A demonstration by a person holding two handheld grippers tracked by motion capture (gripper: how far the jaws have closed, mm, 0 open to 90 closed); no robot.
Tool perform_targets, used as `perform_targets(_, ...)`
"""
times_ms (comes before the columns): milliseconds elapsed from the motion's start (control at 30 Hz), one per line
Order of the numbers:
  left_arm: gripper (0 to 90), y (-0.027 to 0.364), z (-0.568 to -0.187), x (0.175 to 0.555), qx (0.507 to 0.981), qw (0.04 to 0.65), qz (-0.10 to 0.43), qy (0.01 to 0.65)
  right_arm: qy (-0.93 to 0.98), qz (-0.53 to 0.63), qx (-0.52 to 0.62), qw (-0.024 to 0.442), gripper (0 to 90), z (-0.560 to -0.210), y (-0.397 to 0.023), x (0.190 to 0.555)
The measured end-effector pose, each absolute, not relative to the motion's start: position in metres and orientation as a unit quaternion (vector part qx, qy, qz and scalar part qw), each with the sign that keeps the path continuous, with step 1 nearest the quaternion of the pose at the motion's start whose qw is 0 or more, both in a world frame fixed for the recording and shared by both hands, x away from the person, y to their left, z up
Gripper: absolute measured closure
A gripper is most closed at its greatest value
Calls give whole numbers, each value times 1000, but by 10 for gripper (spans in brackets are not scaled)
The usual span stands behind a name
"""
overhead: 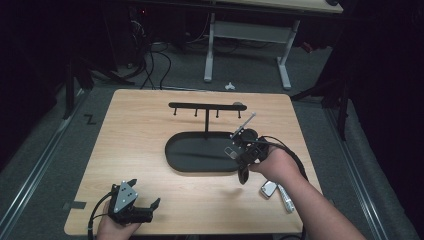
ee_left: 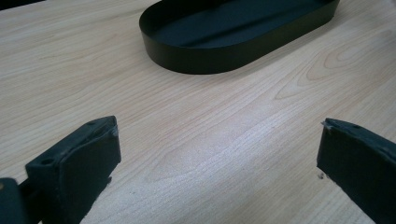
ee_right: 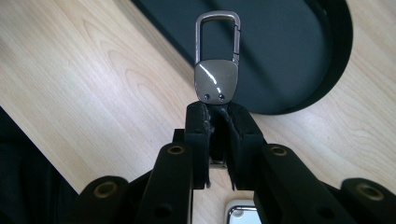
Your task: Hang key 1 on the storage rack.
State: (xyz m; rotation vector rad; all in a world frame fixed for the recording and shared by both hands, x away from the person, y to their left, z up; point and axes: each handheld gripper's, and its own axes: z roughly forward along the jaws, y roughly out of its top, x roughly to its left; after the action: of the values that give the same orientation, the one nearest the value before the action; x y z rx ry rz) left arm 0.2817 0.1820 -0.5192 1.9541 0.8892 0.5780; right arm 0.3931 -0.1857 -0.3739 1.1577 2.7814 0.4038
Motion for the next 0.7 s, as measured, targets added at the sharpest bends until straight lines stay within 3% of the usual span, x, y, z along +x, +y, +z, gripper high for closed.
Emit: perform_targets(700,2,175,-519,287,791,449,228,347,902,156,395,80,804,-339,-168,430)
